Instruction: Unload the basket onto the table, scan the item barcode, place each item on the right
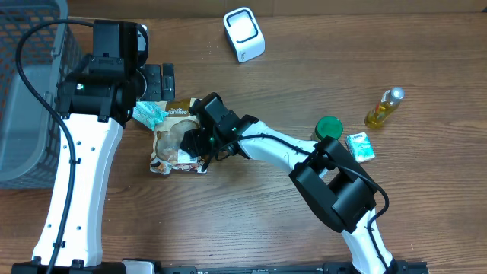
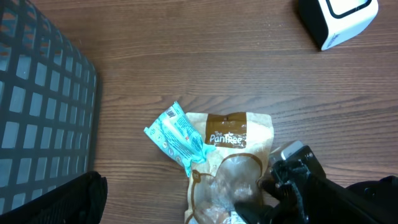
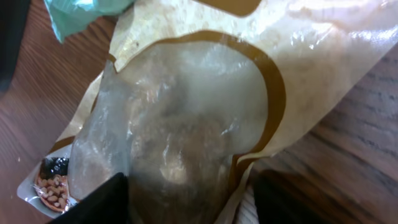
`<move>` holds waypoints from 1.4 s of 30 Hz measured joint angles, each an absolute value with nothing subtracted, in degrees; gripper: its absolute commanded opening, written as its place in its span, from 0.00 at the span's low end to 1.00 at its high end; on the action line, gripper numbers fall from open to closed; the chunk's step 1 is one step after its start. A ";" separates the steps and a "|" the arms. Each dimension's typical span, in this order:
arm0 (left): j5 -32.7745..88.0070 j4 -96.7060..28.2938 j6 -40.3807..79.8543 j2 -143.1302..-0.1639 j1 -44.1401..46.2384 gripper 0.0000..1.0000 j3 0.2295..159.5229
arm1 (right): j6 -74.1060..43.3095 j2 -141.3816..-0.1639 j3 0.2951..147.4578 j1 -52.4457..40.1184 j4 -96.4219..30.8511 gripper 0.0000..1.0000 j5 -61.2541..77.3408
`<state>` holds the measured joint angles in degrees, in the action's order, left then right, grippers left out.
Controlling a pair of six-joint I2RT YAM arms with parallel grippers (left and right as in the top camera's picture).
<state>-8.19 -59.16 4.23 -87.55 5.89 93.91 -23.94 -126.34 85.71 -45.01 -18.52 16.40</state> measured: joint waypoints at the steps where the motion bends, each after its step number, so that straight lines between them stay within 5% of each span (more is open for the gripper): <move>1: -8.19 -59.18 4.23 -87.55 5.89 0.99 93.91 | -24.51 -126.34 85.84 -44.77 -19.25 0.57 16.58; 21: -8.19 -59.18 4.23 -87.55 5.89 1.00 93.91 | -28.49 -121.58 86.24 -39.03 -39.86 0.57 14.04; 30: -8.19 -59.18 4.23 -87.55 5.89 1.00 93.91 | -26.61 -115.33 86.08 -38.46 -44.40 0.73 11.29; 34: -8.19 -59.16 4.23 -87.55 5.89 1.00 93.91 | -25.56 -111.94 86.08 -36.80 -45.65 0.99 11.07; 42: -8.19 -59.16 4.25 -87.55 5.89 1.00 93.91 | -25.41 -111.42 86.08 -30.76 -47.00 1.00 13.37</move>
